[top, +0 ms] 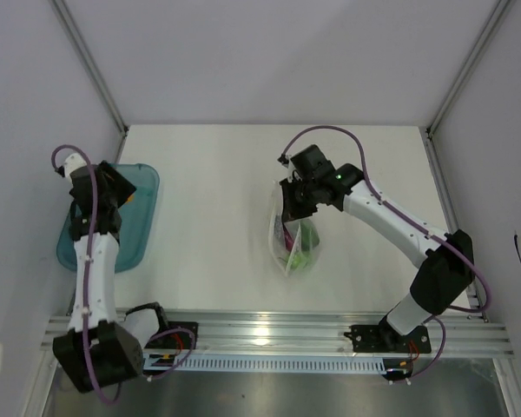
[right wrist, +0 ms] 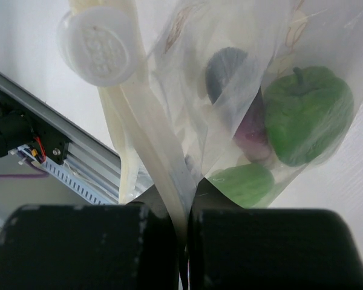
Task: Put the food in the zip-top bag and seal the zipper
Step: Pick up the fake vegetable from the bin, then place the fake vegetable in the zipper food storage bag.
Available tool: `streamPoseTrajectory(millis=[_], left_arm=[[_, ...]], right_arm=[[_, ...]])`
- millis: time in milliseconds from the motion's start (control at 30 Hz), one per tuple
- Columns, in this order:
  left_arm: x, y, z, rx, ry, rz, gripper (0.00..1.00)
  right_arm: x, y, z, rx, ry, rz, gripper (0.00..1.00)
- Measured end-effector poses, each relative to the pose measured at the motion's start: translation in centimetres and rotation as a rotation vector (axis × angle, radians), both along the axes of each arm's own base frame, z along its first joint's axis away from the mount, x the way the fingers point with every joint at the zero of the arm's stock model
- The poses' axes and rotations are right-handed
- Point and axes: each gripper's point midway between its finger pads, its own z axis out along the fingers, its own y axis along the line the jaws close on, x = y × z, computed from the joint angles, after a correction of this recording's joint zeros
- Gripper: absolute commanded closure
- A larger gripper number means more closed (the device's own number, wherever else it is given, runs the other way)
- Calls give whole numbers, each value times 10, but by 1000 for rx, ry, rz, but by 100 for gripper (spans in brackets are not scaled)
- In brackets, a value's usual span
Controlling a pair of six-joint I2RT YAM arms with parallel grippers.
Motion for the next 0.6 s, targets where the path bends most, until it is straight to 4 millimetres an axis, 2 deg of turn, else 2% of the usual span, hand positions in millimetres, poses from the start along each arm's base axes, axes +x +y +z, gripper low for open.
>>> streamPoseTrajectory(millis=[67,133,233,300,333,400,500,600], left_arm=[[11,-52,37,-31,-177,-160,99],[16,-107,64,-66,-310,-338,99],[9,-210,94,-178,-464,-696,99],[-2,-270,102,-276,-529,-906,99],[-9,-291,103,-313,-546,-987,99],[-25,-338,92,-399,-523,-1155,99],[-42,-381,77,-468,-476,-1309,100],[-50,-399,71,-503,-463,-1381,99]], right_arm=[[5,2,-2,-8,2,-10,100],[9,4,-4,-20,7,-19,100],[16,6,-4,-28,14,-32,100],[20,10,-3,-26,16,-41,100],[22,11,-1,-22,17,-44,100],[23,13,2,-13,16,-47,100],[24,17,9,6,14,-51,100],[24,19,13,26,26,-56,100]])
